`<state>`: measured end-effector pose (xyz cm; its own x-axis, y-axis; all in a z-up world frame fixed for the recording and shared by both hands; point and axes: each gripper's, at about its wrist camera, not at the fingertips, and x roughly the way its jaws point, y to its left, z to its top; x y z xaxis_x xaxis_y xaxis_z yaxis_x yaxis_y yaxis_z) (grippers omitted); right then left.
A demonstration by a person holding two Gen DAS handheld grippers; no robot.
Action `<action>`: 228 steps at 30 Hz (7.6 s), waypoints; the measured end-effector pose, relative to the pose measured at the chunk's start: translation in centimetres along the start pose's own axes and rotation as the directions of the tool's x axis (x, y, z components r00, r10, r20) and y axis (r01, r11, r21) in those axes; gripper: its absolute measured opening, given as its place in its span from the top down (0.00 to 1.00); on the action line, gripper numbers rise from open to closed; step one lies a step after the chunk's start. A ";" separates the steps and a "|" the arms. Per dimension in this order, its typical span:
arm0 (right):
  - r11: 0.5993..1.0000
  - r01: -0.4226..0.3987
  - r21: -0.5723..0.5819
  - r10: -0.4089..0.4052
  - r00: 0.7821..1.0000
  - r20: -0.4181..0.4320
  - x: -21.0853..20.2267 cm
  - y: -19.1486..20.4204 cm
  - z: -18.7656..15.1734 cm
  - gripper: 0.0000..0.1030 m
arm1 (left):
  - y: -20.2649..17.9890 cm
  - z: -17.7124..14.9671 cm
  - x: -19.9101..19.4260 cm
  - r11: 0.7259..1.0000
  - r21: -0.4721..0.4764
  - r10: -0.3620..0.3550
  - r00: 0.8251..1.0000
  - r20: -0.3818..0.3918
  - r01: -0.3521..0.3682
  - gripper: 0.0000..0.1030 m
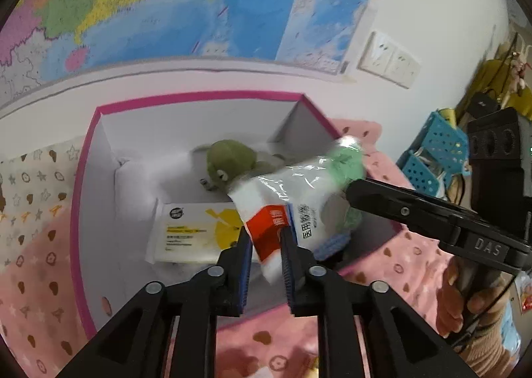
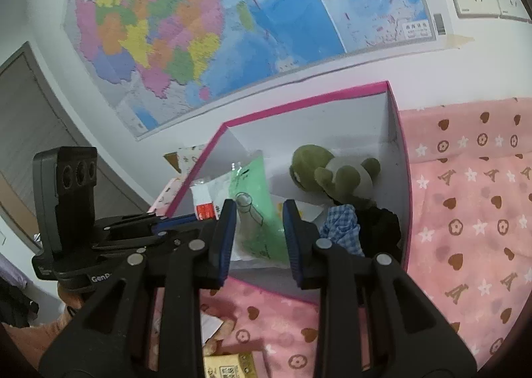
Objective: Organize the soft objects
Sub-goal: 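Carry the white-and-green packet into the pink box and open the right gripper, then grasp the white printed barcode packet with the right gripper and lift it, then lower the white printed packet into the pink box and release, then grasp the pink floral tissue pack with the right gripper and lift it, then carry the floral tissue pack into the pink box and open the right gripper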
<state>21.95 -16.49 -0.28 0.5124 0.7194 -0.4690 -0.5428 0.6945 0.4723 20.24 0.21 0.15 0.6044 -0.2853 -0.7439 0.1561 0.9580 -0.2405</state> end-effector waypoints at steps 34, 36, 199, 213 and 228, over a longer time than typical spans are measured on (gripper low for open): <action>0.983 -0.166 -0.076 0.130 0.929 -0.345 3.9 6.0 -12.8 0.47 | 7.2 -13.9 -7.3 0.991 -0.126 0.054 0.998 0.024 -0.051 0.53; 0.984 -0.164 -0.067 0.129 0.922 -0.366 4.7 6.1 -13.5 0.47 | 7.6 -14.5 -7.3 0.989 -0.139 0.044 0.999 0.010 -0.042 0.53; 0.896 -0.344 -0.279 0.139 0.816 -0.561 12.6 16.7 -18.2 0.58 | 12.6 -24.5 -11.9 0.955 -0.296 0.008 0.999 -0.041 -0.020 0.64; 0.933 -0.266 -0.244 0.128 0.876 -0.465 11.6 14.6 -15.2 0.58 | 11.1 -21.3 -9.9 0.966 -0.252 -0.056 0.998 0.000 0.054 0.66; 0.950 -0.207 -0.232 0.141 0.952 -0.272 5.1 12.8 -10.8 0.58 | 6.9 -14.6 -11.5 0.993 -0.076 -0.084 0.991 0.107 0.092 0.66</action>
<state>10.45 -4.08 -4.70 0.2300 0.7795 -0.5826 -0.7764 0.5079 0.3731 2.93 9.68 -2.04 0.6690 -0.3600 -0.6503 0.1518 0.9226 -0.3546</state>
